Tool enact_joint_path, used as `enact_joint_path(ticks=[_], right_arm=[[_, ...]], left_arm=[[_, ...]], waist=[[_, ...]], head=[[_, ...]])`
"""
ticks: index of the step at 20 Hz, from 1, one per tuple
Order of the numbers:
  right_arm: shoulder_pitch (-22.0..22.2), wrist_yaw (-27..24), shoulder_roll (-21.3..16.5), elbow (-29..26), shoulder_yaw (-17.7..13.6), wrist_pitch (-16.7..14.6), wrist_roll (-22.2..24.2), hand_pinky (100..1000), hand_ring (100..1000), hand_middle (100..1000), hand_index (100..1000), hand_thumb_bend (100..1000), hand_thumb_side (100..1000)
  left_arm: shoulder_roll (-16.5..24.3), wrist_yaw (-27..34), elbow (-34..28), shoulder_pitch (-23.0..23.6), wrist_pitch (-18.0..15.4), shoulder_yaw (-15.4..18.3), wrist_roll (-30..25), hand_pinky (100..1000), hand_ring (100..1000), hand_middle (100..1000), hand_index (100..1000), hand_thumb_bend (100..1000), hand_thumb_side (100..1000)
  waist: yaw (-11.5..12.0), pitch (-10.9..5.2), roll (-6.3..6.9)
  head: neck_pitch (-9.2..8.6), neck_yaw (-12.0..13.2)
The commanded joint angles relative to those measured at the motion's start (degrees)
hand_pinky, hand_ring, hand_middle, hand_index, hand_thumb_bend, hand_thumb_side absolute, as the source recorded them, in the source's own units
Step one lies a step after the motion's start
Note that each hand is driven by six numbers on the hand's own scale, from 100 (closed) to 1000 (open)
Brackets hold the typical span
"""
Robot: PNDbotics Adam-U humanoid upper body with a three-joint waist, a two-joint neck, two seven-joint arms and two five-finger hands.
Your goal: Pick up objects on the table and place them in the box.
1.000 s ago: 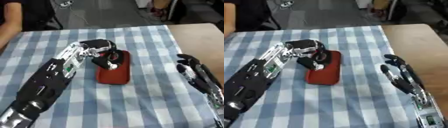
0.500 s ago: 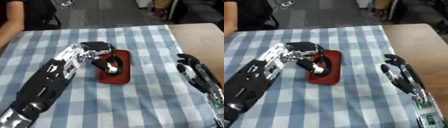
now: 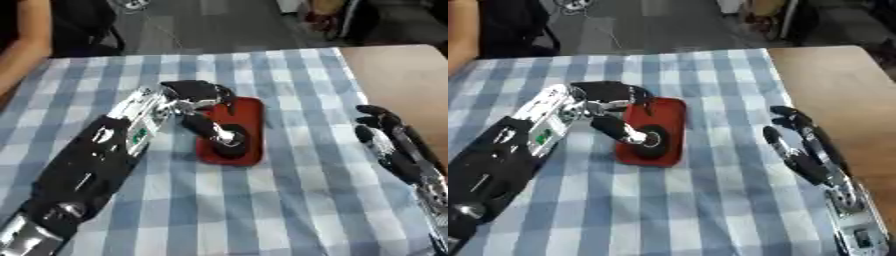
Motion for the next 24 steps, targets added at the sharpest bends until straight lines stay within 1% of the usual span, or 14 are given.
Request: enact_joint_path(ticks=[1, 4, 6, 7, 10, 13, 15, 16, 17, 19, 20, 21, 22, 24], right_arm=[[-0.60, -0.27, -0.55, -0.68, -0.40, -0.06, 0.07, 899, 837, 900, 919, 420, 873], [-0.51, -0.27, -0.61, -0.62, -0.49, -0.03, 0.00, 899, 837, 900, 919, 419, 873], [-0.43, -0.26, -0.67, -0.55, -0.58, 0.01, -0.05, 899, 837, 900, 919, 418, 873], [-0.40, -0.25, -0.70, -0.53, -0.63, 0.02, -0.09, 899, 837, 900, 919, 418, 872], [-0.34, -0.19, -0.83, -0.49, -0.86, 0.09, -0.27, 899, 837, 900, 920, 417, 873], [-0.30, -0.14, -0.92, -0.48, -1.00, 0.13, -0.41, 898, 837, 900, 920, 417, 874], [-0.30, -0.12, -0.99, -0.48, -1.20, 0.20, -0.59, 898, 837, 900, 920, 417, 873], [-0.30, -0.10, -1.05, -0.45, -1.28, 0.24, -0.66, 899, 837, 900, 921, 417, 874], [-0.32, -0.09, -1.09, -0.43, -1.30, 0.25, -0.70, 899, 837, 900, 921, 417, 874], [-0.37, -0.06, -1.10, -0.44, -1.38, 0.26, -0.77, 899, 837, 900, 921, 415, 874], [-0.39, -0.05, -1.05, -0.48, -1.41, 0.26, -0.81, 898, 837, 900, 921, 415, 873], [-0.39, -0.05, -1.02, -0.51, -1.42, 0.26, -0.84, 898, 837, 900, 921, 414, 874], [-0.39, -0.04, -1.03, -0.53, -1.44, 0.27, -0.86, 898, 836, 900, 921, 414, 874], [-0.40, -0.04, -1.06, -0.55, -1.48, 0.30, -0.89, 898, 836, 900, 921, 412, 874]], left_arm=[[1.15, 0.21, -1.13, -0.48, 0.20, 1.03, 0.73, 969, 936, 931, 826, 941, 887], [1.54, 2.15, -2.56, 0.44, 0.80, 1.97, 1.96, 972, 922, 906, 827, 866, 880], [2.01, 5.41, -5.02, 2.01, 2.06, 3.48, 3.70, 981, 912, 887, 820, 817, 877], [2.40, 7.50, -6.74, 3.12, 3.03, 4.34, 4.71, 981, 892, 851, 809, 767, 874], [3.75, 15.33, -13.40, 8.66, 6.98, 8.23, 9.06, 949, 836, 760, 783, 666, 873], [4.72, 23.35, -19.30, 15.20, 10.61, 12.00, 12.54, 941, 818, 743, 763, 592, 889], [4.65, 27.54, -22.99, 19.96, 12.19, 14.96, 15.02, 943, 817, 743, 758, 567, 904], [4.32, 29.23, -24.47, 22.36, 12.85, 16.71, 16.60, 941, 805, 744, 753, 467, 982], [4.16, 30.61, -25.70, 24.14, 13.27, 17.96, 18.03, 941, 805, 744, 753, 467, 982], [3.31, 32.88, -26.93, 27.58, 14.22, 21.01, 21.95, 930, 791, 745, 744, 437, 1000], [2.80, 33.92, -27.25, 29.26, 14.59, 22.30, 24.15, 922, 783, 748, 743, 392, 1000], [2.24, 34.73, -27.58, 30.86, 14.77, 23.28, 26.16, 921, 780, 749, 743, 373, 1000], [1.62, 35.33, -27.77, 32.36, 14.90, 23.95, 27.80, 920, 778, 752, 742, 335, 1000], [0.32, 35.95, -27.83, 34.56, 15.04, 24.57, 29.78, 923, 778, 759, 741, 310, 1000]], waist=[[0.12, -0.67, -0.14], [0.43, -0.68, -0.14], [0.77, -0.66, -0.16], [0.92, -0.65, -0.16], [1.45, -0.56, -0.14], [1.88, -0.46, -0.15], [2.22, -0.34, -0.21], [2.44, -0.26, -0.27], [2.51, -0.23, -0.28], [2.84, -0.16, -0.28], [2.94, -0.12, -0.26], [2.97, -0.09, -0.23], [2.99, -0.04, -0.22], [3.02, 0.05, -0.20]], head=[[0.27, 0.11], [0.35, -0.04], [0.36, -0.24], [0.37, -0.32], [0.44, -0.74], [0.51, -0.97], [0.42, -1.18], [0.50, -1.22], [0.55, -1.18], [0.67, -0.98], [0.72, -0.86], [0.76, -0.75], [0.81, -0.68], [0.86, -0.60]])
